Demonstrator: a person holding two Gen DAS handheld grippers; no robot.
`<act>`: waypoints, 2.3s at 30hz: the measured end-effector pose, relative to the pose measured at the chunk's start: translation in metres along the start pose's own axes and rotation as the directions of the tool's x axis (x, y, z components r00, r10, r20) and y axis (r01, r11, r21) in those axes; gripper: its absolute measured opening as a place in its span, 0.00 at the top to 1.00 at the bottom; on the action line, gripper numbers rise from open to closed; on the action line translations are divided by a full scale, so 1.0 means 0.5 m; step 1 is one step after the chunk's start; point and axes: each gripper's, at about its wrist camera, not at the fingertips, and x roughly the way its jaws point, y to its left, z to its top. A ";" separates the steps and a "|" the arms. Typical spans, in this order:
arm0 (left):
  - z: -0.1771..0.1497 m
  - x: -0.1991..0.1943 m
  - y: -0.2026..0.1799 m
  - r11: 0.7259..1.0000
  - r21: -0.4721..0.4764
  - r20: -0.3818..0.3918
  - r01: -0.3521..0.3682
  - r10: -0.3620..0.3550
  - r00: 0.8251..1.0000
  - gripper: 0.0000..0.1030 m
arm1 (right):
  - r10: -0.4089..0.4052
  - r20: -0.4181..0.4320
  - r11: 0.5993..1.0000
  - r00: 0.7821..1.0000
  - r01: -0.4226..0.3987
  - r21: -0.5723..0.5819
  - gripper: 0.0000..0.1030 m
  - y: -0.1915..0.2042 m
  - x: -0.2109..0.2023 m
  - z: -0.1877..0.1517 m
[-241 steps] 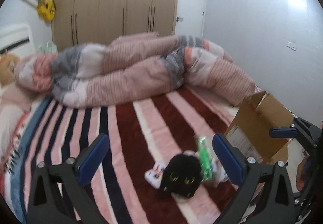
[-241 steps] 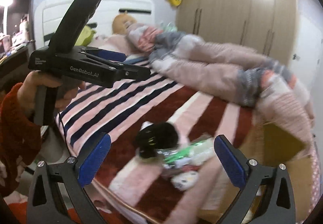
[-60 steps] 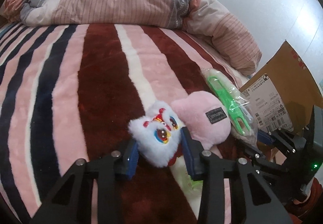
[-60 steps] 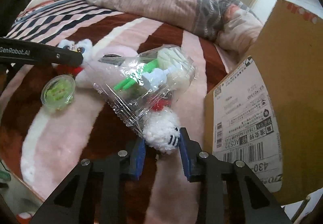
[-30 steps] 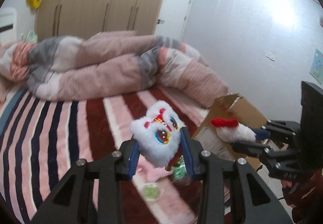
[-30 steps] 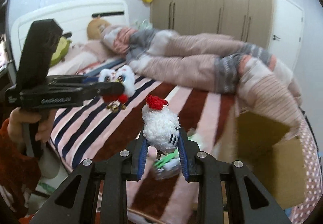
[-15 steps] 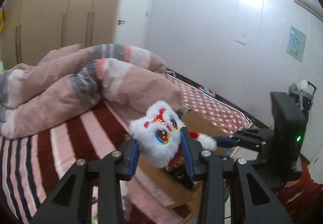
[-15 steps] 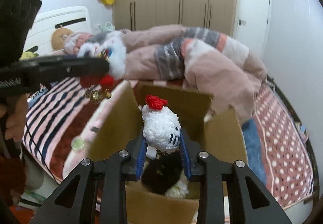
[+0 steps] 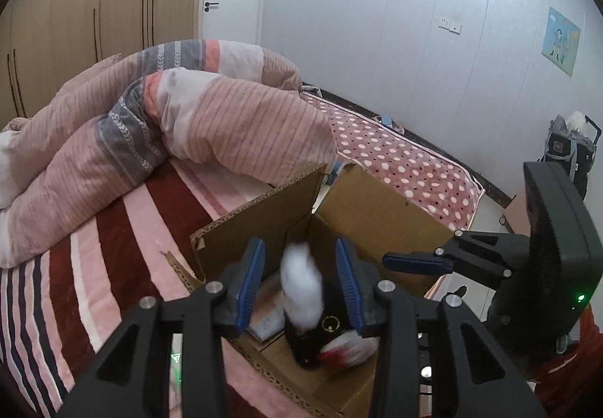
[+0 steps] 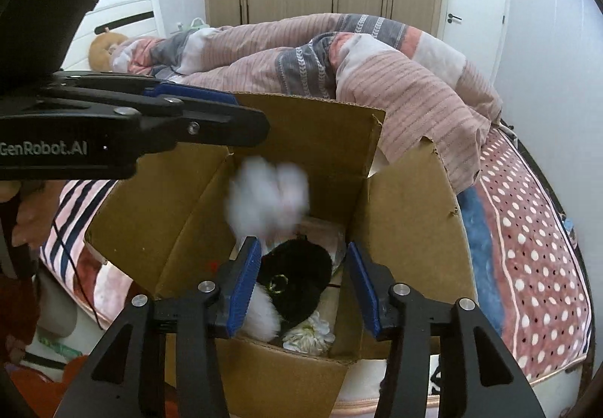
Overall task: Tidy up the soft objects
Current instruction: 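Lift both plushes, carry them over the box and release them inside, then grasp the clear bag of green-and-white items with the right tool, then lift the clear bag with the right tool while the left tool grasps it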
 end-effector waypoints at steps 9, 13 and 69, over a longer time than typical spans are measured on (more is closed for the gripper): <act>-0.010 -0.082 0.041 0.998 -0.009 0.086 -0.060 0.061 0.994 0.08 | 0.010 0.027 1.000 1.000 -0.009 -0.029 0.56 0.043 -0.019 0.020; -0.034 -0.154 0.097 0.990 -0.050 0.125 -0.129 0.135 0.983 0.04 | 0.005 0.083 0.998 0.996 0.000 -0.059 0.54 0.087 -0.041 0.044; -0.378 -0.270 0.408 0.926 -0.322 0.130 -0.196 0.248 0.960 0.02 | 0.131 -0.091 0.953 0.987 -0.151 -0.264 0.85 0.419 0.243 0.011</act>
